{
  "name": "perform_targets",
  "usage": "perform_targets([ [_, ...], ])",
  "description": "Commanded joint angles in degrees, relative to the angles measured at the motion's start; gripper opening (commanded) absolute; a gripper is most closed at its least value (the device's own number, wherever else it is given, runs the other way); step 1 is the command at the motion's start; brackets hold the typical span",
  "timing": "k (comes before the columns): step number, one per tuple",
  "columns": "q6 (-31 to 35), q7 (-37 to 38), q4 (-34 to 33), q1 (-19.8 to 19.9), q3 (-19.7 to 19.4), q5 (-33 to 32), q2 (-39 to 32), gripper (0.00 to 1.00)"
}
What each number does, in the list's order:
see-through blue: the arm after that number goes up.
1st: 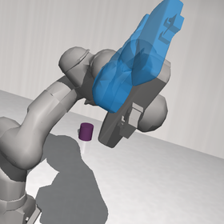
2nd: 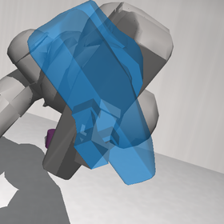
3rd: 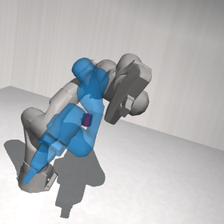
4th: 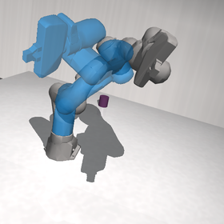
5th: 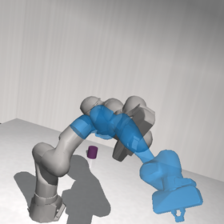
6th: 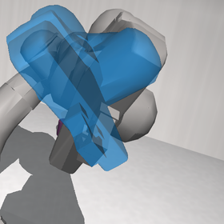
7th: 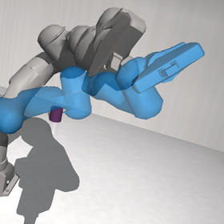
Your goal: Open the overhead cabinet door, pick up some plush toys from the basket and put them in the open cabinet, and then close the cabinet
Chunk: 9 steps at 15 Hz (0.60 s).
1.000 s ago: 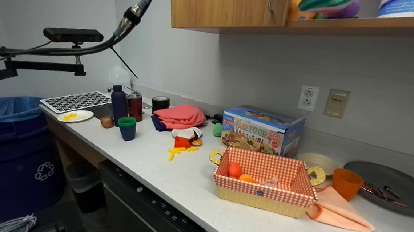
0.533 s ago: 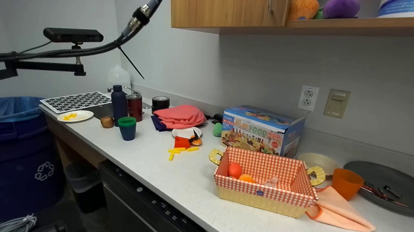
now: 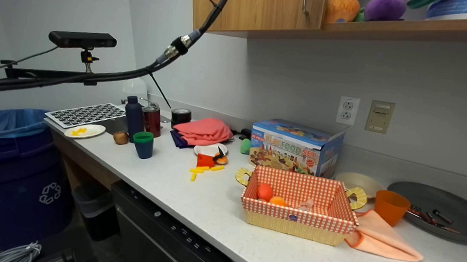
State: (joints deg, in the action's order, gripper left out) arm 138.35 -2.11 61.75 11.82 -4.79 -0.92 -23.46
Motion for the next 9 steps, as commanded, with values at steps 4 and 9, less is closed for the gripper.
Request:
perform_targets([
  [4, -1.61, -6.16, -6.88, 1.64, 5.38, 8.44, -5.25, 0.02],
  [9, -2.18, -6.27, -8.73, 1.45, 5.71, 8.75, -6.27, 0.55],
])
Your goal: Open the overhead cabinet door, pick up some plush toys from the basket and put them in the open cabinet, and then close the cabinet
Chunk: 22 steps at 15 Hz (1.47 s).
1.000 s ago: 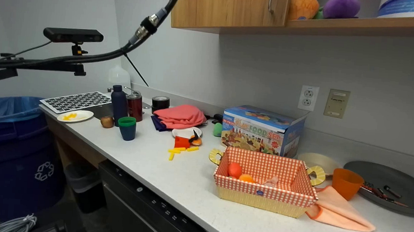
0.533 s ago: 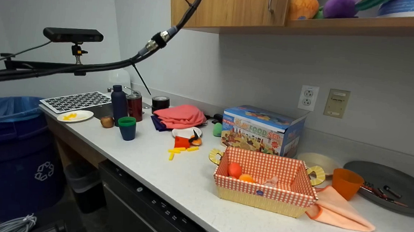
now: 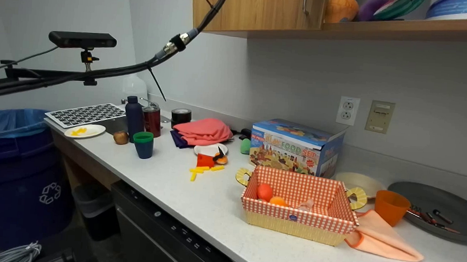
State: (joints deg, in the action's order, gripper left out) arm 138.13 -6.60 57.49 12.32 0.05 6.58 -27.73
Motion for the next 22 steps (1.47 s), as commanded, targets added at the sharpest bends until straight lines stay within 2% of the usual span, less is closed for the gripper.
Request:
perform_targets([
  [1, -2.09, -1.09, -4.42, 0.67, 0.31, 0.40, -1.77, 0.62],
  [3, -3.56, 1.24, -3.03, -0.15, -1.47, -1.99, -0.12, 0.77],
  [6, -9.89, 1.95, -0.40, -0.42, -2.32, -3.66, 3.95, 0.99],
  [10, -17.24, 2.15, 4.95, -0.82, -2.85, -5.63, 11.50, 1.00],
  [14, -18.18, 6.14, 16.10, -1.58, -3.62, -11.90, 22.51, 1.00],
  [18, -17.59, 14.11, 27.10, -0.58, -3.41, -16.73, 32.91, 1.00],
  [22, -16.87, 25.36, 39.14, 1.14, -3.33, -21.10, 43.05, 1.00],
])
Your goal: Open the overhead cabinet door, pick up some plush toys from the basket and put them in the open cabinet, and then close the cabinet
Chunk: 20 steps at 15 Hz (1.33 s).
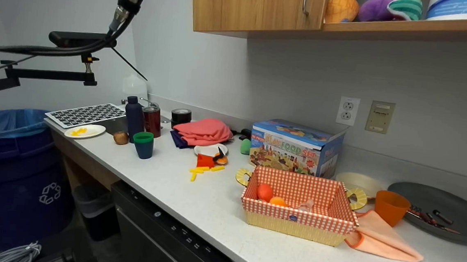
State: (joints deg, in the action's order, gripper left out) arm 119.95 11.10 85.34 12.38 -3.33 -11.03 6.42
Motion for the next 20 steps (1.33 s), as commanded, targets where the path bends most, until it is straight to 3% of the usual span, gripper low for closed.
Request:
perform_targets([
  [1, 1.58, 11.60, 14.31, 1.85, 0.32, -5.99, 11.31, 1.00],
  [3, 2.49, 18.51, 20.05, 2.54, 0.13, -10.22, 15.99, 1.00],
  [4, -0.02, 12.71, 11.65, 1.00, -0.69, -6.90, 9.46, 1.00],
  [7, 0.55, 16.63, 17.45, 2.13, -0.17, -8.72, 14.10, 1.00],
  [12, 0.89, 17.00, 18.33, 2.21, -0.07, -8.67, 14.63, 1.00],
  [16, -12.78, 13.35, 16.14, 3.11, -0.89, -9.16, 17.18, 1.00],
  [20, -25.04, 9.51, 14.62, 3.91, -4.24, -8.29, 21.56, 1.00],
])
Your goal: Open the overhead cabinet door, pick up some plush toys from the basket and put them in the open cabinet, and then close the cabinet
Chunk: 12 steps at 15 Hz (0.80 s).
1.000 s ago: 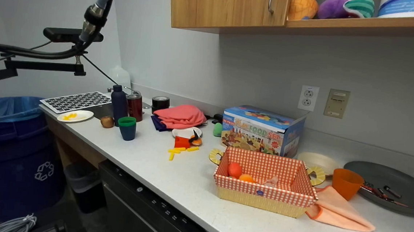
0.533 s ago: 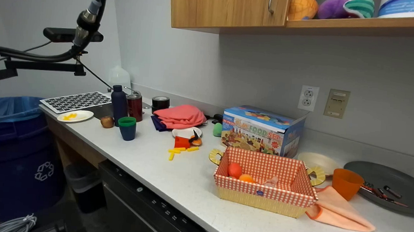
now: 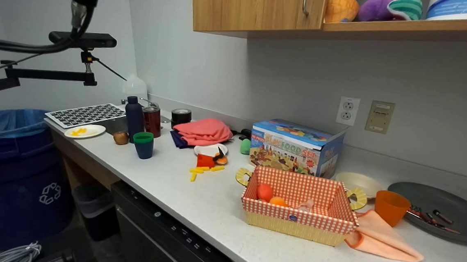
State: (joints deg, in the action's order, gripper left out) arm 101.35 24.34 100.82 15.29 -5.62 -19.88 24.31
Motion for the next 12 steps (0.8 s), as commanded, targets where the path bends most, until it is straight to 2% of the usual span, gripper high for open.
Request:
perform_targets([
  [1, -7.66, -5.11, -1.12, 1.38, -3.01, -0.09, 4.70, 1.00],
  [3, -9.03, -8.95, -1.99, 1.83, -5.51, -0.20, 6.01, 1.00],
  [6, -7.92, -19.13, -4.54, 1.21, -11.16, 1.20, 5.91, 1.00],
  [8, -6.68, -19.83, -6.83, 2.17, -13.63, 1.49, 4.23, 1.00],
  [9, -7.35, -17.96, -4.38, 2.37, -11.61, 0.63, 5.56, 1.00],
  [12, -6.92, -19.06, -5.37, 2.61, -13.39, 0.86, 5.07, 1.00],
])
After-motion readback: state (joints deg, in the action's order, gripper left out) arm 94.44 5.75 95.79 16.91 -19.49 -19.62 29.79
